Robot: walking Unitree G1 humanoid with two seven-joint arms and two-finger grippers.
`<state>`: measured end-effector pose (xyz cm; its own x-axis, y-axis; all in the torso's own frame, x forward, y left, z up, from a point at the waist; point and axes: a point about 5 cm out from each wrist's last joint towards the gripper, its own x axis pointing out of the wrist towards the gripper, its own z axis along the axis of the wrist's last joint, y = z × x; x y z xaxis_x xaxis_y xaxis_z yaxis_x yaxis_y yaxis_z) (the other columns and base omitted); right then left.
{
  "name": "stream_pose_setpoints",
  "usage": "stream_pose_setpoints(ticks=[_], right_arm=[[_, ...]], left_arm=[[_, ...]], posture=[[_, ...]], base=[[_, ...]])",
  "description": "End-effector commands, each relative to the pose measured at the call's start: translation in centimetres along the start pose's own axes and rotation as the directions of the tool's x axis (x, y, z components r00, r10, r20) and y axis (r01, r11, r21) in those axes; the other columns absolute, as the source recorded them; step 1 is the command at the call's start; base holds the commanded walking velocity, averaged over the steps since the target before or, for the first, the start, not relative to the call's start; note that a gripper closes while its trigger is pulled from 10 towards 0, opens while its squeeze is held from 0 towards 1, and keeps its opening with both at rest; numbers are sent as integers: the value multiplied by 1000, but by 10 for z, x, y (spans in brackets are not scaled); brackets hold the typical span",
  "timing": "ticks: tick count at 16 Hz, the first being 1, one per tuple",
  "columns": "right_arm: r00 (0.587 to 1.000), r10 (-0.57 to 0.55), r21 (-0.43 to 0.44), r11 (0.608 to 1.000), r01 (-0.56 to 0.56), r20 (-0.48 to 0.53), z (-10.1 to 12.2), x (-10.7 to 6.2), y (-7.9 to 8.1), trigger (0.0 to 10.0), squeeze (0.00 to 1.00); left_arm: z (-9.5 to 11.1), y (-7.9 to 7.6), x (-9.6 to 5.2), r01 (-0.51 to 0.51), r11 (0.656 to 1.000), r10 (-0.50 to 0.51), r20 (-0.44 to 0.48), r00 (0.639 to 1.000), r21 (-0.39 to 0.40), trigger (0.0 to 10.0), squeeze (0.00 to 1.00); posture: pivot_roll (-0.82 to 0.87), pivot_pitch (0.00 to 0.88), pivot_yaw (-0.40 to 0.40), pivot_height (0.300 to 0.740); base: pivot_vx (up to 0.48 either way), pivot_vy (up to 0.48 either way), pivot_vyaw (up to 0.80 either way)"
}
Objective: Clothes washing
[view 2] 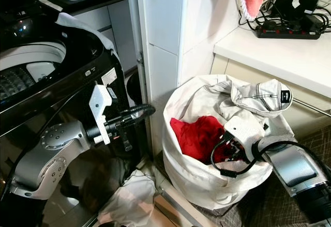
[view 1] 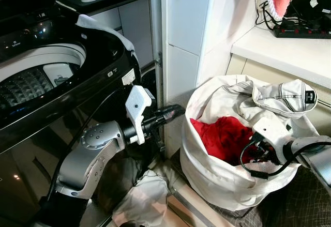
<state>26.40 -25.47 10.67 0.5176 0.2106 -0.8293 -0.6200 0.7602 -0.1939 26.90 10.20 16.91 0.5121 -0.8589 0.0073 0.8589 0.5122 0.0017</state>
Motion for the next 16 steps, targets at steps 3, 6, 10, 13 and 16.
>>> stream_pose_setpoints(ticks=[3, 6, 10, 13, 16], right_arm=[[993, 24, 105, 994, -36, 117, 12, -6, -6, 0, 0], [974, 16, 176, 983, -57, 226, 25, -15, -12, 0, 0], [774, 2, 250, 946, -206, 633, 92, -61, -31, 0, 0], [607, -4, 238, 922, -306, 795, 133, -90, -37, 0, 0], [419, 47, 158, 884, -440, 907, 176, -124, -31, 0, 0]], left_arm=[[12, 8, -1, -17, 998, 20, 67, 998, -58, 10000, 1000], [22, 16, -1, -56, 995, 68, 132, 989, -88, 10000, 1000], [40, 24, 3, -64, 997, 70, 194, 979, -37, 10000, 1000], [63, 21, 18, -30, 998, 45, 336, 941, -52, 10000, 1000], [72, 11, 41, 29, 1000, -27, 345, 938, 1, 10000, 1000]], posture=[[6, 0, 26, 740], [3, 0, 25, 740], [-6, 0, 24, 740], [-6, 0, 20, 740], [-5, 0, 14, 740]], base=[[0, 0, 0], [0, 0, 0], [0, 0, 0], [0, 0, 0], [0, 0, 0]])
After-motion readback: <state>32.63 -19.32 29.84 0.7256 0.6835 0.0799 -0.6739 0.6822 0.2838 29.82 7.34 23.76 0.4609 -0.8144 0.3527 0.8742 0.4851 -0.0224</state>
